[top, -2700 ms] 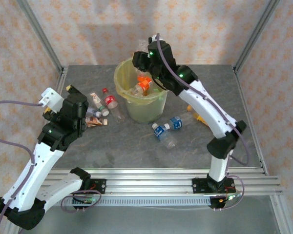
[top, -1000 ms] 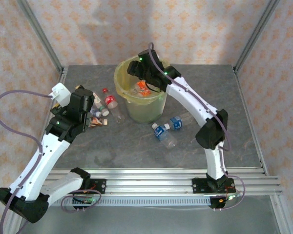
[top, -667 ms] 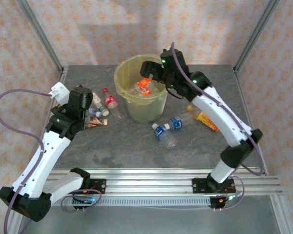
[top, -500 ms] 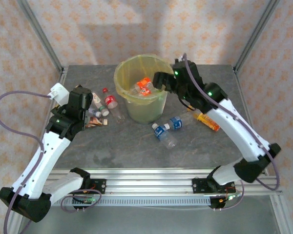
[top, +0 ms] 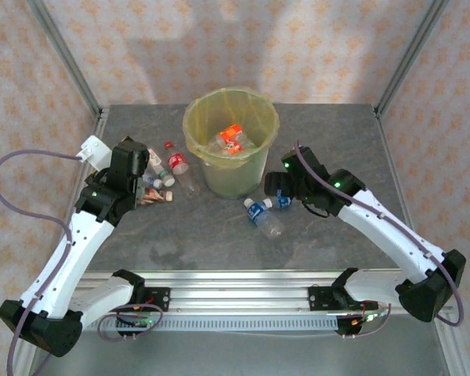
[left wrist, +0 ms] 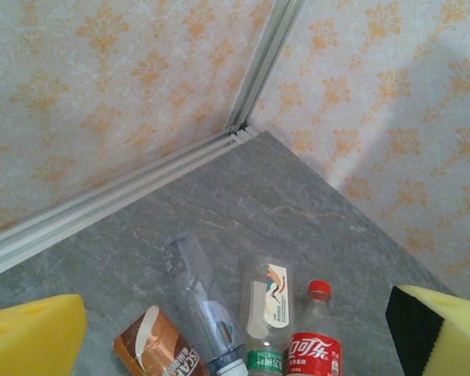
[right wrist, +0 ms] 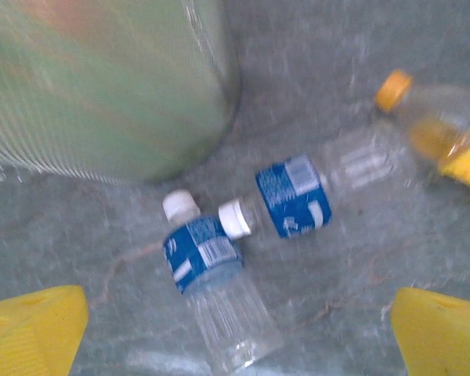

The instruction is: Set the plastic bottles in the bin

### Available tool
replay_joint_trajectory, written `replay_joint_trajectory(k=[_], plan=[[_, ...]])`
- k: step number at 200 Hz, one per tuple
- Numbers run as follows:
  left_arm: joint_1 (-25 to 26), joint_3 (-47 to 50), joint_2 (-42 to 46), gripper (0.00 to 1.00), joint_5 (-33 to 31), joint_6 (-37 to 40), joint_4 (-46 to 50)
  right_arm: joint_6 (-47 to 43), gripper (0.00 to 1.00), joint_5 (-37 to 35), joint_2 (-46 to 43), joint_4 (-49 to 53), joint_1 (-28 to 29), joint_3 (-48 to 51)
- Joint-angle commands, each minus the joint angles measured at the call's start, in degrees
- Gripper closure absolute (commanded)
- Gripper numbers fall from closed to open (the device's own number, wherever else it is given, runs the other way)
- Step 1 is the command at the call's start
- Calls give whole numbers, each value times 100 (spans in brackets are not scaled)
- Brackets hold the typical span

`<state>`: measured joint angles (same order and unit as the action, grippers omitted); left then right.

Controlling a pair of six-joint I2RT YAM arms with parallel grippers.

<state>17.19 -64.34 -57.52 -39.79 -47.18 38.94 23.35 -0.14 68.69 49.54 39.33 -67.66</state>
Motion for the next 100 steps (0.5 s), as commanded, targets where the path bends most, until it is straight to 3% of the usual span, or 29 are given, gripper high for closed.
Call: replay_joint_trajectory(k=[1,100], plan=[[-67,52,-73,0,85,-172,-116,218,1,515,133,-240,-13,326],[-136,-22,-259,0,309,-169,-150,160,19,1275,1681,-954,-11,697]])
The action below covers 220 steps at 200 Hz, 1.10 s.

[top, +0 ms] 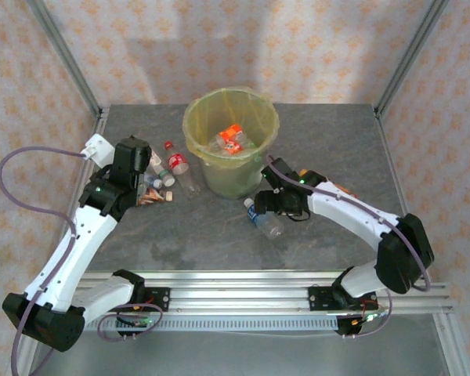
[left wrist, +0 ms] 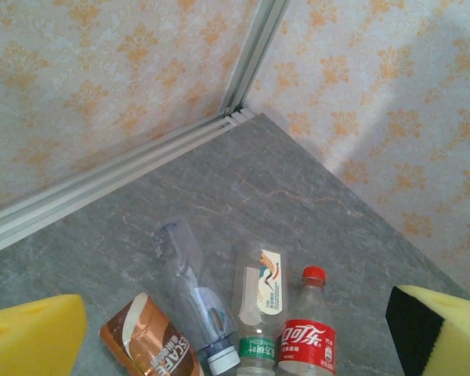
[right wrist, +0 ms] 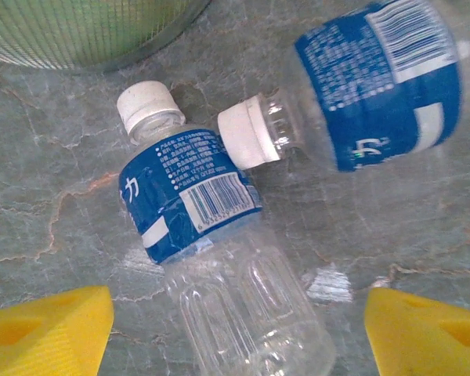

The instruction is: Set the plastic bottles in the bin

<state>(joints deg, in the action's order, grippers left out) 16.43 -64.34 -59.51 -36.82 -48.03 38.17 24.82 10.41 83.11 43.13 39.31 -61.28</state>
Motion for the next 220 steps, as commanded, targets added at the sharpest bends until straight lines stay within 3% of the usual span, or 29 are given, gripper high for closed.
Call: replay_joint_trajectory(k=[1,107,220], plan=[[-60,-24,-61,0,14,-84,-73,14,19,226,253,-323,-10,57],[-104,-88,-218,0,103,-109,-29,44,26,249,804,-338,140,98],[-109,-123,-205,0,128,-126,33,361,24,130,1079,-696,446,313]])
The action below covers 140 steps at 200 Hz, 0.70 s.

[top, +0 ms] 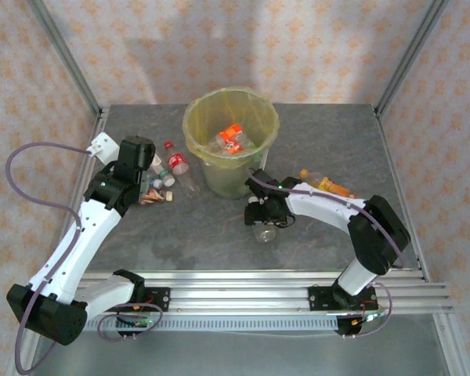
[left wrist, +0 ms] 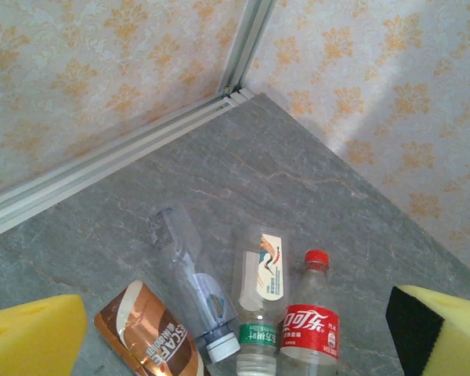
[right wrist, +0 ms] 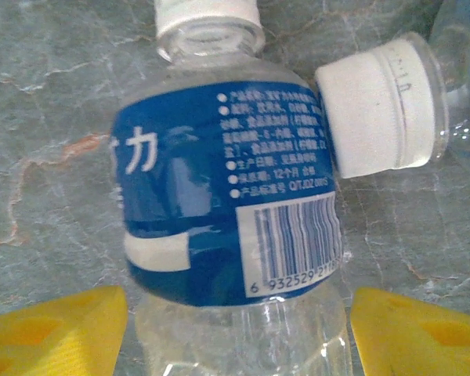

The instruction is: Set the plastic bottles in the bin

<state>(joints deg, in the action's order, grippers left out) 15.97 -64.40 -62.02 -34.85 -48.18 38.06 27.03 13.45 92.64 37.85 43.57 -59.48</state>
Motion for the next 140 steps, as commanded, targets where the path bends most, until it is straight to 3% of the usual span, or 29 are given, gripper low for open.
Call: replay_joint_trajectory(k=[1,61,140], plan=[[-61,-116,44,0,-67,-112,43,138,24,-175,133,-174,15,136],[-64,-154,64,0,-120,-84,122,10,26,-278,376,-267,19,42],[-62,-170,50,0,-98,-104,116,-194,45,-411,-41,-28,17,-106]])
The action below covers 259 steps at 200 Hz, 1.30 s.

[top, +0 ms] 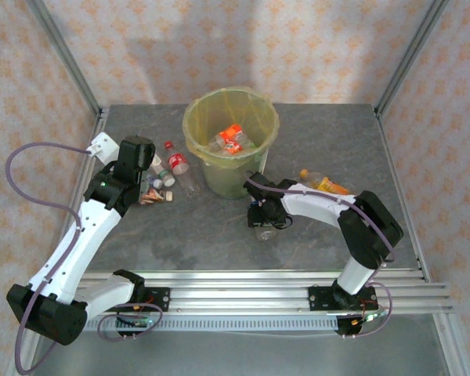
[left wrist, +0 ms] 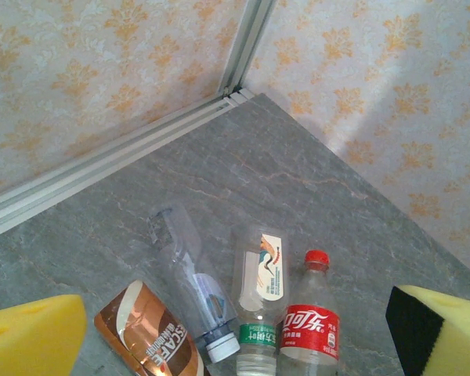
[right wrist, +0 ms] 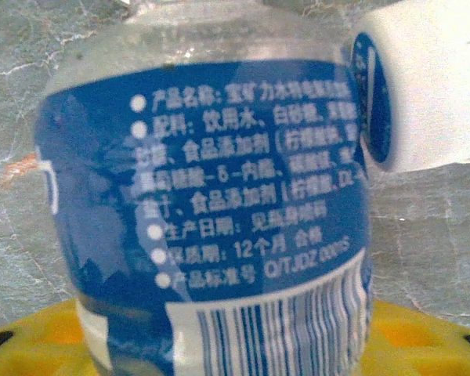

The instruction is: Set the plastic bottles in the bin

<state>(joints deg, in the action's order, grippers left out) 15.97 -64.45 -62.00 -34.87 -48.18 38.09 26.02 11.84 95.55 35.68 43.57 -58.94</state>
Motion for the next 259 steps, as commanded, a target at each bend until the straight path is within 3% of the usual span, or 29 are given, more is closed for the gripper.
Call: replay_joint_trajectory(k=[1,81,195,259], plan=[[-61,-165,47,0,-93,-104,112,-95,45,-251,-347,191,19,-161],[-60,-165,51,0,-99,-99,104,-218,48,-868,-1017,631,-41,-294],[-66,-178,6,0,-63,-98,103,68,50,-1752,-2486,1225,-643,155],[-67,-157,19,0,-115,-82,138,292,51,-1781,-2959,1831,-666,-886]])
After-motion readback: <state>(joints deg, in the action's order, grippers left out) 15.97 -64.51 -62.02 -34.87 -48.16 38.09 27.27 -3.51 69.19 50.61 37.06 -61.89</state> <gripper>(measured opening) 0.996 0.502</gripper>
